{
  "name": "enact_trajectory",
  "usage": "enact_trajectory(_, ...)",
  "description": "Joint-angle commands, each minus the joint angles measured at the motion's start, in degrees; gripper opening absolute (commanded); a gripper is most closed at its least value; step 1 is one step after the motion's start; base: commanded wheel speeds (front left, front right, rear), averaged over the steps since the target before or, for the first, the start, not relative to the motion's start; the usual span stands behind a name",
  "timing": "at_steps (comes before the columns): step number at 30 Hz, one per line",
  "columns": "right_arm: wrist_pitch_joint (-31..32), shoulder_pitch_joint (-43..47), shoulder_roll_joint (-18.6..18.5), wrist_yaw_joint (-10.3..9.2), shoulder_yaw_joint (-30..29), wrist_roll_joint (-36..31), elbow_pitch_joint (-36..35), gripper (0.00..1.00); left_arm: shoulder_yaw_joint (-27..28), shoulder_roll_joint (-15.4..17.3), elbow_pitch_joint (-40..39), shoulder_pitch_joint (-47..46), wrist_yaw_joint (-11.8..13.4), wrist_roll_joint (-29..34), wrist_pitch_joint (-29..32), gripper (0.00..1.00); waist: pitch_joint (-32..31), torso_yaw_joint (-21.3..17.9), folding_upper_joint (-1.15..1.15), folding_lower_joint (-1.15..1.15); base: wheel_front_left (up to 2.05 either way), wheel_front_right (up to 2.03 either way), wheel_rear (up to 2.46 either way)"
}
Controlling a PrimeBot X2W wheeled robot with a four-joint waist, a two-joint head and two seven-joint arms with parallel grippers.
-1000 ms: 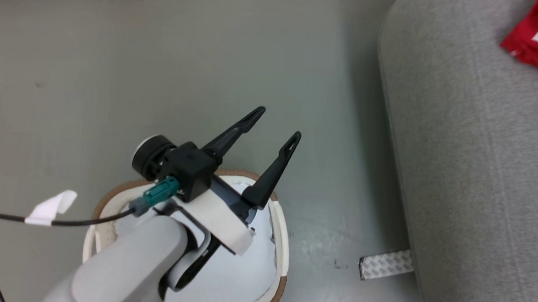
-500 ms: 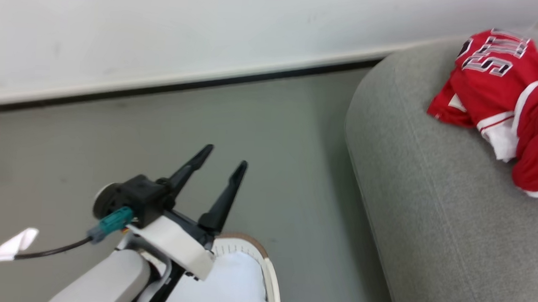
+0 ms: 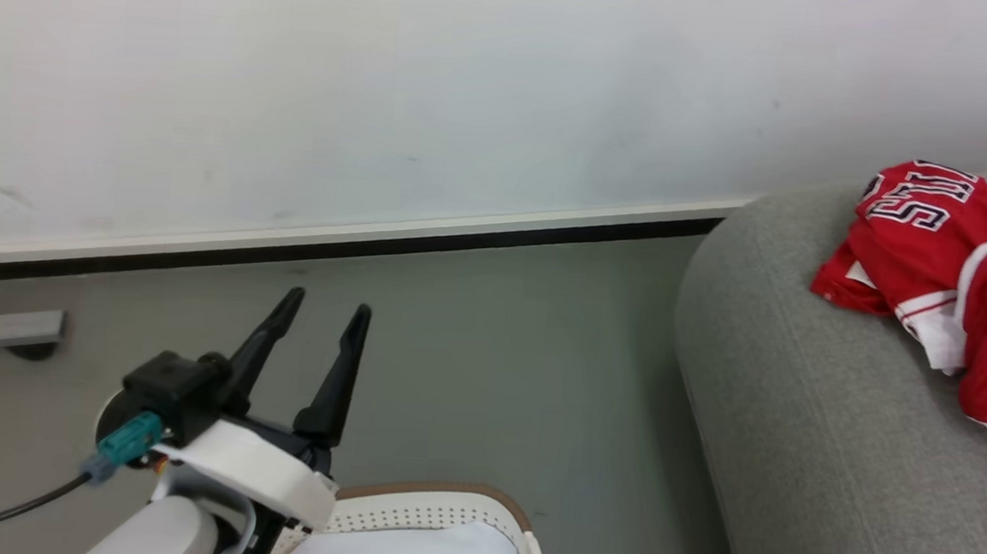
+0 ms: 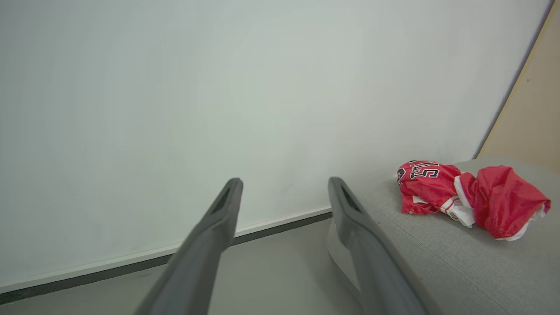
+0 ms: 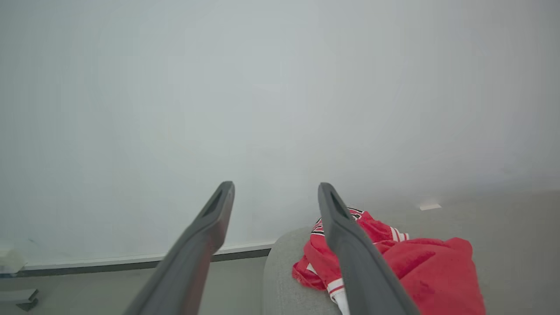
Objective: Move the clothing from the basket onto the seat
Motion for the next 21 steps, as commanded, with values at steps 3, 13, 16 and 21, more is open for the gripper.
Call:
enact_trajectory(3,-5.92,5.44,2.04,-0.17,3.88,-0.82,-2.9,1.0,0.96,0.86,-0.2,2.41,0.85,0.03,-0.25,1.0,-1.0,1.91,0.0,0.02,0.0,0.0,0.0)
enact_trajectory(13,-24.86,15.61,10.89,-0.12,11.65,1.08,0.43,1.0,9.92,-1.74,-0.92,10.4,2.26,-0.18,-0.3,1.0,-1.58,5.25,0.0,0.02,0.0,0.0,0.0)
enact_trajectory(16,-28.16,17.45,11.31,-0.12,13.8,-0.21,2.52,1.0,14.18,-3.56,-1.02,13.05,1.59,0.93,-0.31,1.0,-1.76,5.32,0.0,0.02,0.0,0.0,0.0)
enact_trajectory(21,-32.33,17.82,11.37,-0.12,17.3,-2.21,6.37,1.0,21.03,-7.46,-0.49,18.55,-0.17,3.61,-0.32,1.0,-2.51,4.81,0.0,0.02,0.0,0.0,0.0)
